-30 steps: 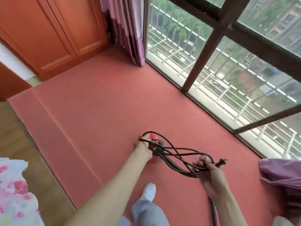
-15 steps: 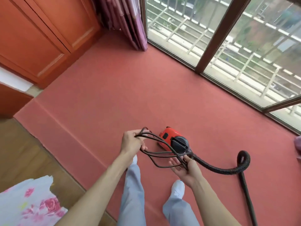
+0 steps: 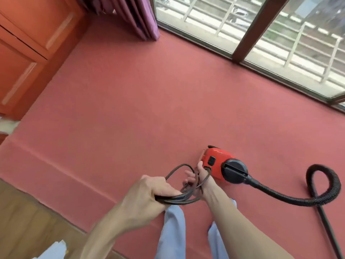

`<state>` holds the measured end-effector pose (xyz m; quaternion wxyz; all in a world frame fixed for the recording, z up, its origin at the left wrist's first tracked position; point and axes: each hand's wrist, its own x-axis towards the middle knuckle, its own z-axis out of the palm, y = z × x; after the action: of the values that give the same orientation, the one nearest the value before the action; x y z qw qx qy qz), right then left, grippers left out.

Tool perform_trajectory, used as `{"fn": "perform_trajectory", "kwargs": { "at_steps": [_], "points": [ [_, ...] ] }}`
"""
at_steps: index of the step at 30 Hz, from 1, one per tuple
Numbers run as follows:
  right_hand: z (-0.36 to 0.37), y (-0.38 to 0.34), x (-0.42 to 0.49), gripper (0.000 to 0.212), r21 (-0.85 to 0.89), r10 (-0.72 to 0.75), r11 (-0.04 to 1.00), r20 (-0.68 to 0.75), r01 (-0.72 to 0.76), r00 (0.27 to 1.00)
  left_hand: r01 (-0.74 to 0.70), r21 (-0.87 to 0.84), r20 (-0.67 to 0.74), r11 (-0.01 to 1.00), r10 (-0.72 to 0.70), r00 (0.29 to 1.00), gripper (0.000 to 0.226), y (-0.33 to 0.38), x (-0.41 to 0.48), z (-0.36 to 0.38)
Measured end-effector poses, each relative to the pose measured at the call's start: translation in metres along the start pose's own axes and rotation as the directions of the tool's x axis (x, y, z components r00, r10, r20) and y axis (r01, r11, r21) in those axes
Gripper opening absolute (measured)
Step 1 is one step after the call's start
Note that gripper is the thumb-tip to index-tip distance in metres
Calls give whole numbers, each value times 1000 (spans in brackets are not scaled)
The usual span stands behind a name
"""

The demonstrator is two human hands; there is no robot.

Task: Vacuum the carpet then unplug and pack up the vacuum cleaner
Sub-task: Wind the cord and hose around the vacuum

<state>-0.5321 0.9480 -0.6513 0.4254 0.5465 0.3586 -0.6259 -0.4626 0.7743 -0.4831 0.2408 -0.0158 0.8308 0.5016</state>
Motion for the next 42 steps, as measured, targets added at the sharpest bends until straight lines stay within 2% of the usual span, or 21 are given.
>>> {"fn": "perform_trajectory", "kwargs": {
  "at_steps": [2, 4, 5, 7, 9, 10, 12, 14, 17, 20, 23, 24, 27, 28, 29, 32, 34, 35, 36, 38, 42],
  "points": [
    [18, -5, 23, 57, 50, -33, 998, -11, 33, 999, -85, 104, 77, 991, 77, 994, 31, -13, 10, -4],
    [28, -10, 43, 41, 86, -69, 994, -15, 70, 998, -105, 112, 103, 988, 94, 990, 28, -29, 19, -9],
    [30, -13, 52, 36, 105, -79, 991, -34, 82, 996, -69, 46, 89, 997, 65, 994, 26, -38, 24, -13],
    [28, -20, 66, 33, 113, -112, 986, -84, 121, 990, 72, -230, 28, 971, -68, 997, 16, -60, 33, -20],
    [21, -31, 75, 27, 76, -187, 977, -147, 199, 971, 168, -574, -92, 801, -267, 959, 9, -84, 46, -21],
    [15, -38, 78, 21, 64, -219, 971, -162, 232, 962, 179, -729, -130, 661, -390, 912, 9, -98, 54, -16],
    [2, -54, 80, 19, 64, -228, 969, -116, 237, 967, 141, -922, -117, 362, -605, 787, 11, -126, 75, 2],
    [-11, -70, 78, 17, 92, -193, 977, -3, 193, 981, 95, -986, -37, 139, -729, 683, 11, -151, 102, 23],
    [-35, -85, 78, 13, 131, -172, 978, 72, 162, 982, 48, -999, 42, -17, -806, 590, 13, -178, 146, 56],
    [-63, -95, 83, 15, 267, -183, 949, 31, 168, 983, 78, -995, 89, -56, -845, 528, 16, -192, 189, 95],
    [-87, -100, 91, 12, 400, -220, 889, -56, 224, 974, 209, -977, 137, -45, -882, 451, 9, -193, 221, 129],
    [-94, -102, 93, 12, 440, -237, 863, -83, 249, 968, 262, -965, 125, -16, -906, 405, 6, -192, 229, 139],
    [-104, -106, 100, 10, 513, -262, 792, -201, 329, 944, 341, -934, -48, 102, -985, 164, 11, -177, 237, 169],
    [-104, -107, 102, 10, 525, -268, 771, -246, 360, 932, 341, -929, -101, 141, -986, 130, 8, -166, 238, 179],
    [-104, -106, 104, 13, 539, -276, 747, -282, 389, 919, 341, -920, -144, 191, -977, 160, 7, -152, 238, 192],
    [-99, -99, 109, 22, 554, -314, 711, -302, 434, 900, 287, -904, -172, 316, -885, 433, 17, -107, 241, 223],
    [-97, -92, 109, 22, 525, -341, 747, -222, 407, 913, 286, -911, -74, 299, -798, 598, 32, -87, 249, 235],
    [-96, -88, 108, 20, 529, -354, 755, -169, 388, 920, 314, -911, -5, 269, -767, 641, 37, -81, 254, 238],
    [-98, -85, 107, 19, 545, -370, 750, -124, 375, 921, 346, -909, 56, 231, -756, 652, 39, -78, 259, 239],
    [-103, -79, 105, 19, 558, -408, 743, -61, 370, 911, 398, -903, 133, 164, -773, 620, 47, -79, 269, 239],
    [-113, -64, 100, 18, 446, -488, 798, 86, 404, 869, 440, -897, 229, 47, -802, 552, 46, -90, 280, 236]
  ]
}}
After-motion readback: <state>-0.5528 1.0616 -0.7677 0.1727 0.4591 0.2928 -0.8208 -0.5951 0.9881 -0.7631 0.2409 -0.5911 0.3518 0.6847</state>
